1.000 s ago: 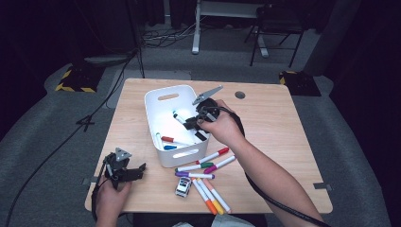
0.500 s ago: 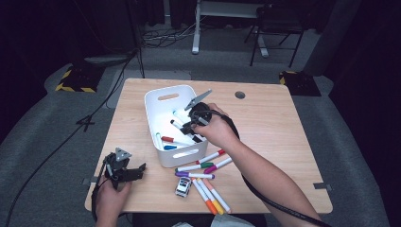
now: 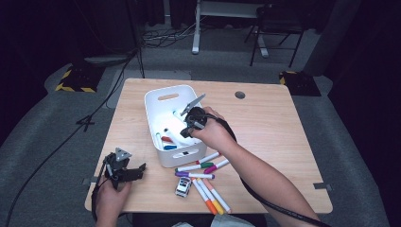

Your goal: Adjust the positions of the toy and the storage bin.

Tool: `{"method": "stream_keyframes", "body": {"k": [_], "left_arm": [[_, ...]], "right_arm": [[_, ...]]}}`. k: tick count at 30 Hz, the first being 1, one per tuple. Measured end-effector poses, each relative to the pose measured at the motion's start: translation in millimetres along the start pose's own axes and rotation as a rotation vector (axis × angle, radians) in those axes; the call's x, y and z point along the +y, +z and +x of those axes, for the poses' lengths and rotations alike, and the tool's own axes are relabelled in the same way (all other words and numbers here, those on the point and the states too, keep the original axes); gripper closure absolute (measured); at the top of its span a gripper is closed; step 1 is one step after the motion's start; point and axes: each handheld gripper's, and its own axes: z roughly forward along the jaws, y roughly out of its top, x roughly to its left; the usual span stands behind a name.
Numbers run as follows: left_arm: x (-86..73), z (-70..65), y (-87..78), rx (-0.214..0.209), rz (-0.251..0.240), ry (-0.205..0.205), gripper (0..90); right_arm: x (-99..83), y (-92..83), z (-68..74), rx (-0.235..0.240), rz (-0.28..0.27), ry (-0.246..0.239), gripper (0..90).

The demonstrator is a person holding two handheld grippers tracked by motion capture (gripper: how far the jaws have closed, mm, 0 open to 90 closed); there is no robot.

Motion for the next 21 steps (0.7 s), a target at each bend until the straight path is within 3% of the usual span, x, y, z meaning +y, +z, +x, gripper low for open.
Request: {"method": "stream_keyframes", "body": {"k": [3, 4, 8, 14, 21], "left_arm": [[0.0, 0.1, -0.1, -0.002, 0.0, 0.0, 14.6], [0.0, 0.1, -0.1, -0.002, 0.0, 0.0, 14.5], [0.1, 0.1, -0.2, -0.002, 0.002, 0.0, 14.6], [0.1, 0.1, -0.2, -0.001, 0.002, 0.0, 14.6], [0.1, 0.0, -0.1, -0.002, 0.001, -0.001, 14.5]], "right_arm": [[-0.5, -0.7, 2.0, 0.003, 0.005, 0.019, 84.4], [-0.6, -0.3, 1.1, 0.005, -0.01, -0.004, 83.9], [-3.2, -7.4, 3.9, 0.015, -0.024, 0.029, 80.8], [-11.5, -37.8, 4.9, 0.023, -0.118, 0.023, 72.3], [-29.1, -78.3, 1.6, 0.012, -0.216, 0.04, 70.8]]}}
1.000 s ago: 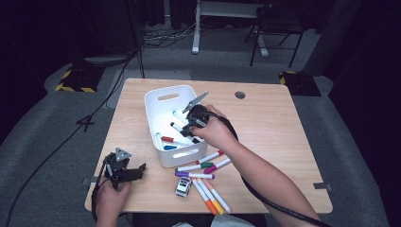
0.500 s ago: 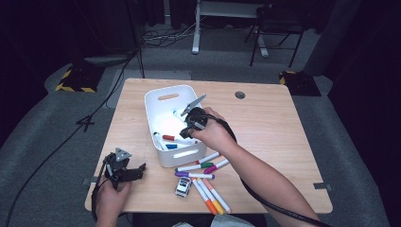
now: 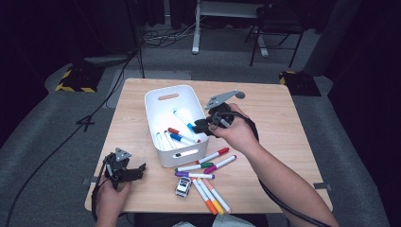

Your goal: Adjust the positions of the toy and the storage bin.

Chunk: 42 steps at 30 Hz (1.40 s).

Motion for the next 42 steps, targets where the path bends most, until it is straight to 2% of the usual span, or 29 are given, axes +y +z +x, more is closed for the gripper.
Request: {"method": "stream_keyframes", "body": {"k": [8, 13, 14, 17, 24, 25, 26, 27, 28, 29, 34, 36, 42], "left_arm": [[0.0, 0.1, 0.0, 0.0, 0.001, 0.001, 14.5], [0.0, 0.1, 0.0, 0.001, 0.001, 0.001, 14.5], [0.0, 0.1, 0.0, 0.001, 0.001, 0.001, 14.6], [0.0, 0.1, -0.1, 0.0, 0.001, 0.001, 14.5], [0.0, 0.0, 0.0, 0.0, 0.0, -0.001, 14.5], [0.1, 0.1, 0.0, 0.0, 0.001, 0.001, 14.5], [0.1, 0.1, 0.0, 0.0, 0.001, 0.001, 14.5], [0.1, 0.0, 0.0, 0.0, 0.0, -0.001, 14.5], [0.1, 0.0, 0.0, 0.0, 0.0, -0.001, 14.5], [0.1, 0.2, 0.0, 0.001, 0.002, 0.0, 14.5], [0.2, 0.1, 0.0, 0.001, 0.002, 0.0, 14.5], [0.2, 0.0, 0.1, 0.001, 0.001, -0.002, 14.4], [0.2, 0.1, 0.0, 0.001, 0.002, 0.0, 14.5]], "right_arm": [[-27.3, -25.4, -15.2, -0.045, -0.018, 0.035, 70.8], [-50.0, -33.4, -15.6, -0.048, -0.01, 0.045, 70.1], [-50.0, -33.4, -15.6, -0.048, -0.01, 0.045, 70.1], [-69.3, -36.2, -6.2, -0.039, 0.001, 0.046, 68.1], [-94.7, -33.3, 10.3, -0.017, 0.03, 0.06, 64.6], [-98.3, -31.7, 13.7, -0.011, 0.028, 0.081, 64.4], [-98.3, -31.7, 13.7, -0.011, 0.028, 0.081, 64.4], [-108.4, -28.2, 18.5, 0.004, 0.043, 0.073, 63.9], [-108.4, -28.2, 18.5, 0.004, 0.043, 0.073, 63.9], [-119.4, -22.4, 26.5, 0.021, 0.059, 0.093, 63.4], [-144.8, -7.1, 42.8, 0.052, 0.115, 0.101, 61.9], [-152.4, -1.9, 45.9, 0.056, 0.122, 0.095, 61.5], [-168.2, 8.5, 51.7, 0.074, 0.145, 0.118, 60.0]]}}
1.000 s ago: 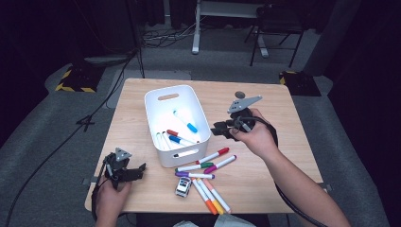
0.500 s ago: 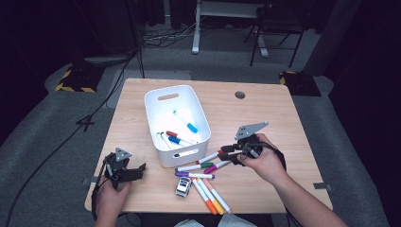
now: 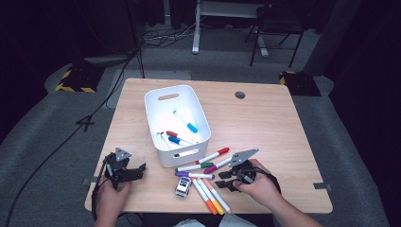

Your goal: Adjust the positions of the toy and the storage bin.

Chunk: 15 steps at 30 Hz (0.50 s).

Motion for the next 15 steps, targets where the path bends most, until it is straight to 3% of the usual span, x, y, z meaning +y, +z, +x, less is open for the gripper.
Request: {"method": "stream_keyframes", "body": {"k": [9, 10, 15], "left_arm": [[0.0, 0.0, 0.0, 0.0, 0.0, 0.0, 14.5], [0.0, 0.0, 0.0, 0.0, 0.0, 0.0, 14.5], [0.0, -0.1, 0.0, 0.0, -0.001, -0.001, 14.5]], "right_arm": [[-15.0, 14.6, 8.3, 0.009, 0.02, -0.02, 57.4], [-15.2, 14.4, 10.2, 0.008, 0.027, 0.005, 57.3], [-16.5, 16.8, 11.4, -0.014, 0.035, -0.038, 57.5]]}}
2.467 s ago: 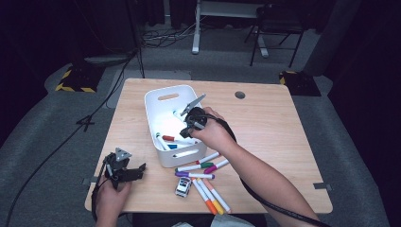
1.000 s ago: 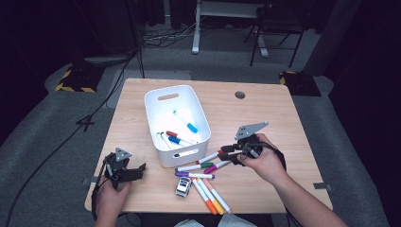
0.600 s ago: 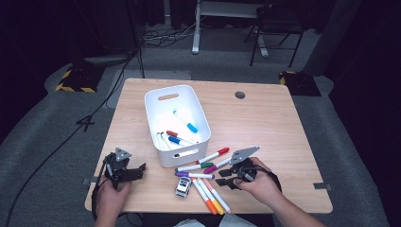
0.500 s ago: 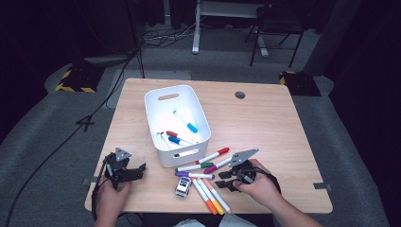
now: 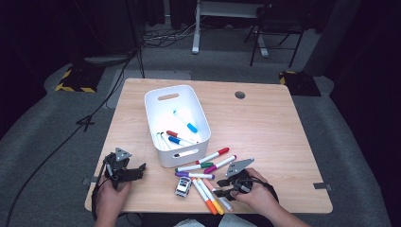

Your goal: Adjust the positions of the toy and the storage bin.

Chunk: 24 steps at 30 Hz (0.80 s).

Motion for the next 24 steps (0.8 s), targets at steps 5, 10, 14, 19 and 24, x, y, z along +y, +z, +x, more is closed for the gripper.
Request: {"method": "stream_keyframes", "body": {"k": [5, 10, 14, 19, 24], "left_arm": [[0.0, 0.0, 0.0, 0.0, 0.0, 0.0, 14.5], [0.0, 0.0, 0.0, 0.0, 0.0, 0.0, 14.5], [0.0, 0.0, 0.0, 0.0, 0.0, 0.0, 14.5], [0.0, 0.0, 0.0, 0.0, 0.0, 0.0, 14.5], [0.0, 0.0, 0.0, 0.0, 0.001, 0.001, 14.5]], "right_arm": [[-2.3, 2.9, -1.8, -0.015, 0.02, -0.006, 63.6], [-2.2, 0.1, -3.0, -0.04, 0.046, -0.031, 70.9], [-1.3, -0.5, -3.4, -0.064, 0.06, -0.035, 76.4], [-1.3, -2.0, -0.7, -0.085, 0.077, -0.005, 76.7], [-0.1, -5.1, -3.3, -0.098, 0.12, 0.001, 76.5]]}}
